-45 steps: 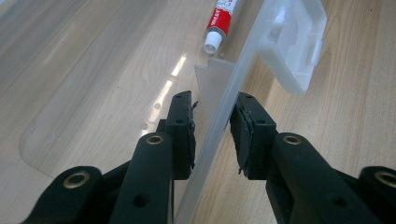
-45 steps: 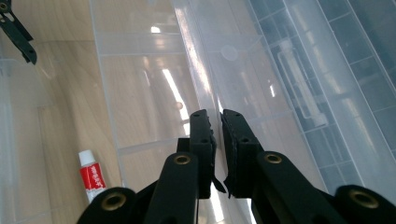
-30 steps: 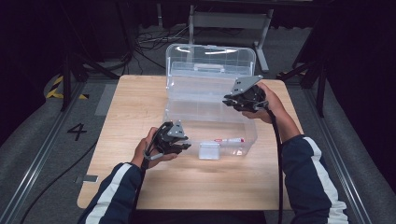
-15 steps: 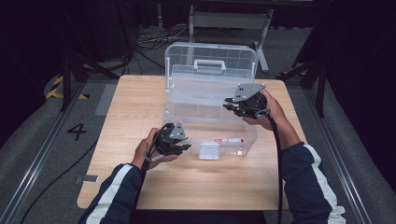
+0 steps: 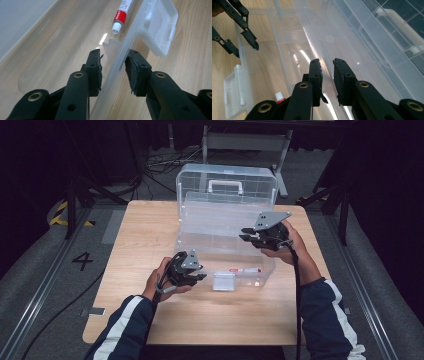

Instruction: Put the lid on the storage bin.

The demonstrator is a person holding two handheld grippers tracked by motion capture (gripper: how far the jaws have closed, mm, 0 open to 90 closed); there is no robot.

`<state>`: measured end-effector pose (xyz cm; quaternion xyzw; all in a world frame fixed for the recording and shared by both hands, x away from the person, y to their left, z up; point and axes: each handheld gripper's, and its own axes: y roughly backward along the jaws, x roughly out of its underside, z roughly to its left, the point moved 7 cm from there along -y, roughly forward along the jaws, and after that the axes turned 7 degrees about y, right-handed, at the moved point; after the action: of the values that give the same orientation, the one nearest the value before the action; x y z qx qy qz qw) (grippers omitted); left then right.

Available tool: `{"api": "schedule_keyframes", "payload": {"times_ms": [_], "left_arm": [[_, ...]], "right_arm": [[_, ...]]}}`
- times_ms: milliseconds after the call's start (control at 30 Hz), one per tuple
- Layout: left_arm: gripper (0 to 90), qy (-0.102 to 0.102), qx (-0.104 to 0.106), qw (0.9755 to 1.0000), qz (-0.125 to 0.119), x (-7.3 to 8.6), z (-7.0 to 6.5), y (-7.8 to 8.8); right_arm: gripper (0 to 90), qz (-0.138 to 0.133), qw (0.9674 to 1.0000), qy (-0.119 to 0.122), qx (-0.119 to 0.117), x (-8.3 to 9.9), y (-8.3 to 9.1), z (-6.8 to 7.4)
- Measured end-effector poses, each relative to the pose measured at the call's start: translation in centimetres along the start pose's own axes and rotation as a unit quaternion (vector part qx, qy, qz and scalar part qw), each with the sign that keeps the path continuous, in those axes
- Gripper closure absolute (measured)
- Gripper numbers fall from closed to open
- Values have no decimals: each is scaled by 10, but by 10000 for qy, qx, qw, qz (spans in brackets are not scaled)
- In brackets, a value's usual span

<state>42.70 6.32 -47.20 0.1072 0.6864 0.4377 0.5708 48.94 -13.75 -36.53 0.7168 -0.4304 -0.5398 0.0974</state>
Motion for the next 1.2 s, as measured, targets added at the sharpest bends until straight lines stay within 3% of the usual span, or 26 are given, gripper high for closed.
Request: {"api": "schedule_keyframes", "payload": {"times_ms": [367,500,667,767,900,1033,1200], "left_arm": [[632,-30,-67,9996,-289,-2,-1,4],[626,-67,-193,9994,-287,-1,-2,7],[491,286,-127,9973,-662,-3,5,22],[438,327,-94,9963,-794,-3,7,28],[382,475,15,9930,-1079,1,9,39],[316,516,-50,9917,-1181,6,13,51],[325,543,-216,9916,-1151,12,19,62]], "right_arm": [[777,-34,9999,-35,-115,2,2,3],[777,-25,9999,-10,-140,3,3,5],[780,-19,9998,18,-196,4,3,7],[780,-30,9998,13,-202,4,3,7],[781,-59,9997,-17,-223,4,3,8],[784,-84,9996,-27,-278,5,4,10],[783,-63,9996,18,-259,5,3,10]]}}
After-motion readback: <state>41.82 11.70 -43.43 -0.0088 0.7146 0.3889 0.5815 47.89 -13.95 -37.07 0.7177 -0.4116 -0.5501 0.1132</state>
